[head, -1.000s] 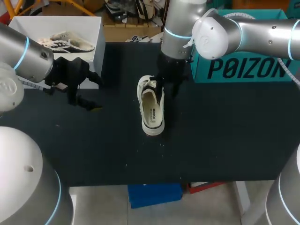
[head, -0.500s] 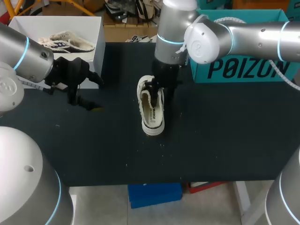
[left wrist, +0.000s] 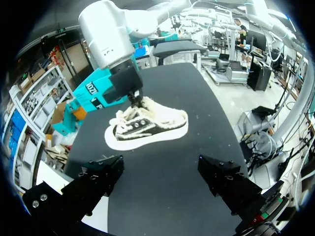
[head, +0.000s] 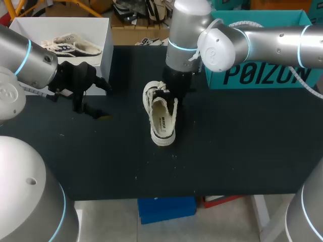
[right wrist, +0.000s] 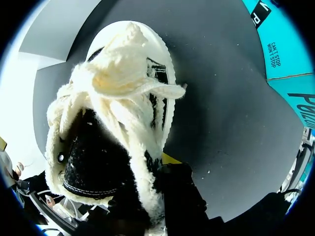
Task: Take the shoe out of the shoebox, open the shoe tongue, remove and reinsert the insole, then place the shoe into the shoebox
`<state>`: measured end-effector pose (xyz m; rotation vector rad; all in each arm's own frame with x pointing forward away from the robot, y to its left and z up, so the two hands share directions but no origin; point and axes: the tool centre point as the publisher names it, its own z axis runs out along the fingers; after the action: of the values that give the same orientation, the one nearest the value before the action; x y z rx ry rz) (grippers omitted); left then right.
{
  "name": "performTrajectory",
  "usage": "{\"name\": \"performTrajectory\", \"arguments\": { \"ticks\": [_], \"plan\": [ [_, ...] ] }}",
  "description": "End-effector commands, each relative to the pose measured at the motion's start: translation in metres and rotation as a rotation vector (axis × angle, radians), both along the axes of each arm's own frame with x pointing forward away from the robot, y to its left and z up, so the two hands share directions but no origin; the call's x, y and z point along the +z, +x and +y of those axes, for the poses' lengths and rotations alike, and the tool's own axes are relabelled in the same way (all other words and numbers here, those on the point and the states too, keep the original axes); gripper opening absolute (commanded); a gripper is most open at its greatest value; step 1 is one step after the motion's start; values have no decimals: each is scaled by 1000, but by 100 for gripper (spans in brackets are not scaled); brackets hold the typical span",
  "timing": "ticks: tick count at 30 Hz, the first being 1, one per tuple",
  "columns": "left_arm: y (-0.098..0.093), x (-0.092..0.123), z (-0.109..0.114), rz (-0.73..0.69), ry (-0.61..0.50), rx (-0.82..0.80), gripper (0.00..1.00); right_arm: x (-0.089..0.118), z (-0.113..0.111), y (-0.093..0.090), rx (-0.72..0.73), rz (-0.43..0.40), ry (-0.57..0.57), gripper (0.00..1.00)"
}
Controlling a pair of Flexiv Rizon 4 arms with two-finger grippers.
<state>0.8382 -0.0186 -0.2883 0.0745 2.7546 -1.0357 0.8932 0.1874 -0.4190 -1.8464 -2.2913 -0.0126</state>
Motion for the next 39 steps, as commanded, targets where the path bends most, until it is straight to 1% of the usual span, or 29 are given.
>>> {"name": "performTrajectory", "arguments": {
  "ticks": [1, 10, 11, 14, 17, 18, 20, 21, 23, 26, 27, 29, 34, 37, 39],
  "plan": [
    [-1, -1, 0, -3, 1, 2, 100, 0, 1, -1, 0, -1, 3, 0],
    [-1, -1, 0, -3, 1, 2, 100, 0, 1, -1, 0, -1, 3, 0],
    [-1, -1, 0, -3, 1, 2, 100, 4, 2, -1, 23, -5, -5, 0],
    [-1, -1, 0, -3, 1, 2, 100, 19, -2, -1, 36, -12, -21, 0],
    [-1, -1, 0, -3, 1, 2, 100, 39, -10, -1, 38, -20, -40, 0],
    [-1, -1, 0, -3, 1, 2, 100, 49, -13, -2, 41, -25, -46, 0],
    [-1, -1, 0, -3, 1, 2, 100, 62, -19, -3, 48, -29, -47, 0],
    [-1, -1, 0, -3, 1, 2, 100, 75, -24, -3, 68, -41, -59, 0],
    [-1, -1, 0, -3, 1, 2, 100, 92, -29, -4, 113, -57, -74, 0],
    [-1, -1, 0, -3, 1, 2, 100, 119, -38, -5, 218, -81, -103, 0],
    [-1, -1, 0, -3, 1, 2, 100, 124, -39, -5, 239, -90, -108, 0],
    [-1, -1, 0, -3, 1, 2, 100, 142, -44, -6, 350, -103, -147, 0],
    [-1, -1, 0, -3, 1, 2, 100, 179, -50, -9, 628, -143, -199, 0],
    [-1, -1, 0, -3, 1, 2, 100, 197, -56, -11, 803, -163, -230, 0],
    [-1, -1, 0, -3, 1, 2, 100, 204, -62, -12, 922, -174, -249, 0]
  ]
}}
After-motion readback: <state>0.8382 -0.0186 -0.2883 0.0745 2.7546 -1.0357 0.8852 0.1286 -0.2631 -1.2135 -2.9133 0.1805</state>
